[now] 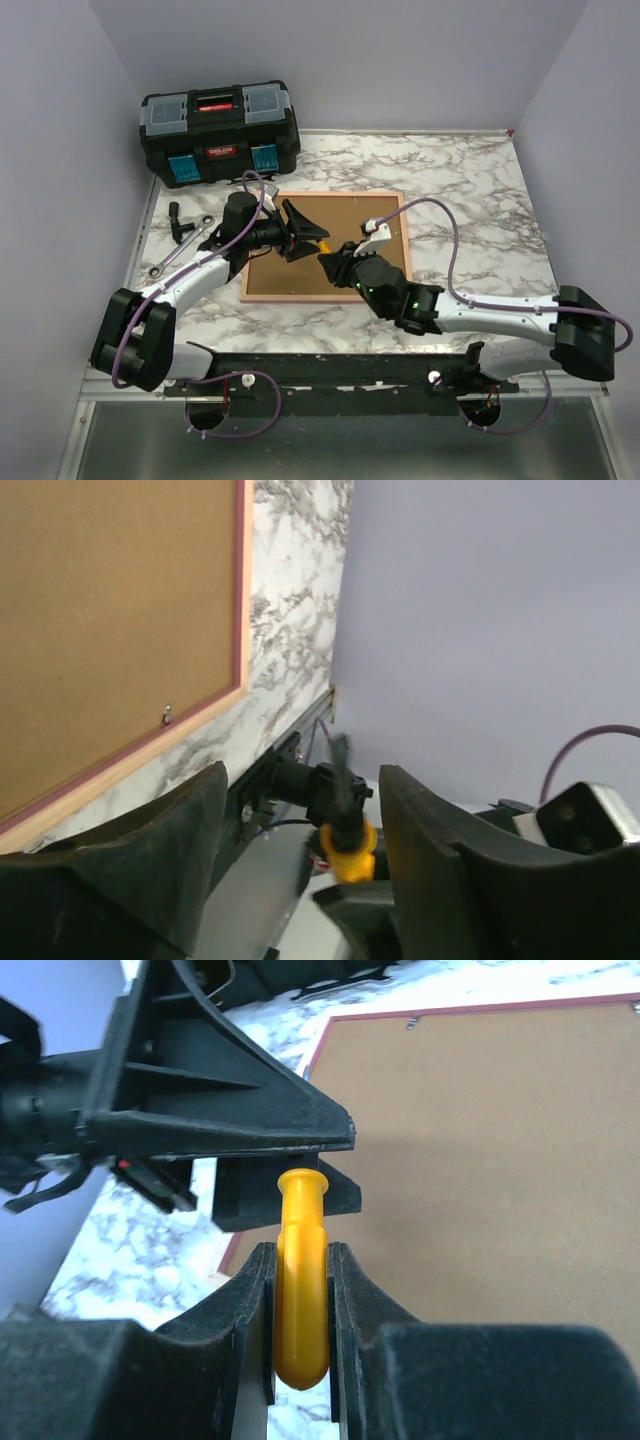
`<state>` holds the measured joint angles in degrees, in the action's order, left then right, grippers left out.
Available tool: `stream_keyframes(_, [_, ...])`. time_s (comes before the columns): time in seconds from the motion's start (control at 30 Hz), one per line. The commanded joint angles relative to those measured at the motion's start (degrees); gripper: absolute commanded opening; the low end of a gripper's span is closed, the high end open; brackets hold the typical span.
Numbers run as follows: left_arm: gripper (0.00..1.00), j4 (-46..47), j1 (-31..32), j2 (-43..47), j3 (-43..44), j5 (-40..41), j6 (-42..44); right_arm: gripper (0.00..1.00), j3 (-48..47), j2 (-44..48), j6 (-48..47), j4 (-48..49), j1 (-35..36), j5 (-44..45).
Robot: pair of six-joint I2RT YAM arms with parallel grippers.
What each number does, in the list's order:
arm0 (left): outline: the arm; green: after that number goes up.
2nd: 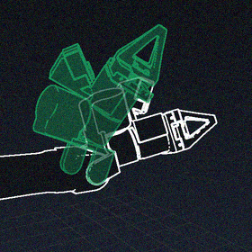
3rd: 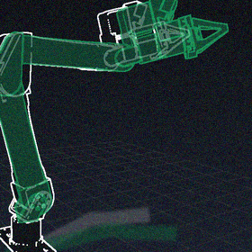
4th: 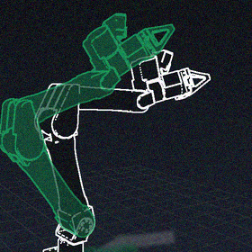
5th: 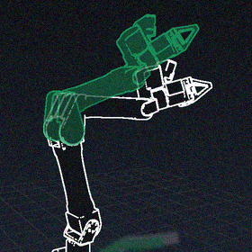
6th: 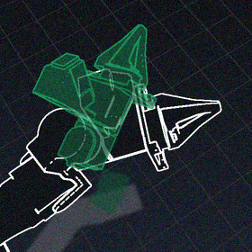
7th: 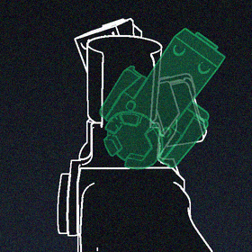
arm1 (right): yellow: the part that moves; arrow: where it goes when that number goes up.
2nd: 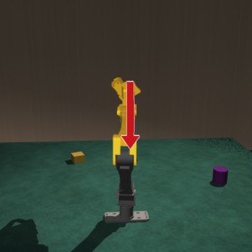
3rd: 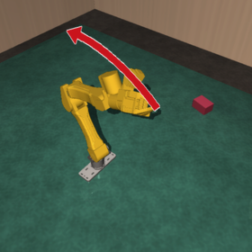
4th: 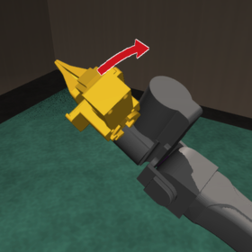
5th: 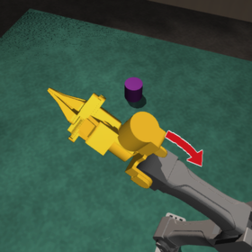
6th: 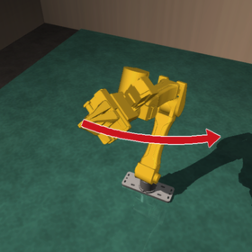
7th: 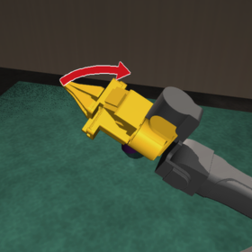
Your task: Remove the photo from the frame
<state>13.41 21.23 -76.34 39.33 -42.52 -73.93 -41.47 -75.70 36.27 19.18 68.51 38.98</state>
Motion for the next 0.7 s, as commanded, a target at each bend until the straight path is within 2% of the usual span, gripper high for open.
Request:
stream_keyframes(0.0, [0.65, -7.3, -0.2, 1.7, 4.2, 3.2, 6.5, 0.01, 1.2, 7.3, -1.5, -6.8, -3.8, -11.5])
stream_keyframes(0.1, [0.65, -6.5, 0.6, 1.6, 4.1, 3.0, 6.6, 0.01, 1.7, 10.1, -0.7, -9.2, -8.3, -19.8])
stream_keyframes(0.2, [0.63, -6.3, 2.3, 0.9, 4.7, 2.4, 7.3, 0.01, 0.5, 9.5, -1.8, -10.5, -10.4, -24.4])
stream_keyframes(0.3, [0.54, -5.4, 3.2, 0.4, 4.6, 2.0, 7.4, 0.01, -1.1, 8.5, -3.6, -11.2, -10.7, -26.6])
stream_keyframes(0.47, [0.14, -4.4, 3.2, 0.4, 3.7, 2.4, 7.0, 0.01, -2.7, 7.1, -5.3, -12.7, -10.7, -26.3])
stream_keyframes(0.5, [0.0, -4.6, 3.2, 0.4, 3.6, 2.5, 6.8, 0.01, -2.6, 7.1, -5.4, -12.8, -10.7, -25.7])
stream_keyframes(0.53, [0.0, -6.0, 3.2, 0.4, 3.8, 2.9, 6.7, 0.03, -2.8, 7.2, -5.1, -13.3, -10.7, -24.6])
stream_keyframes(0.57, [0.0, -6.9, 3.0, 0.3, 4.0, 3.1, 6.2, 0.15, -2.7, 7.4, -4.4, -13.5, -10.7, -23.5])
stream_keyframes(0.67, [0.0, -7.1, 1.9, 0.4, 3.3, 2.7, 2.7, 0.69, -1.2, 8.8, 1.1, -12.8, -10.7, -17.8])
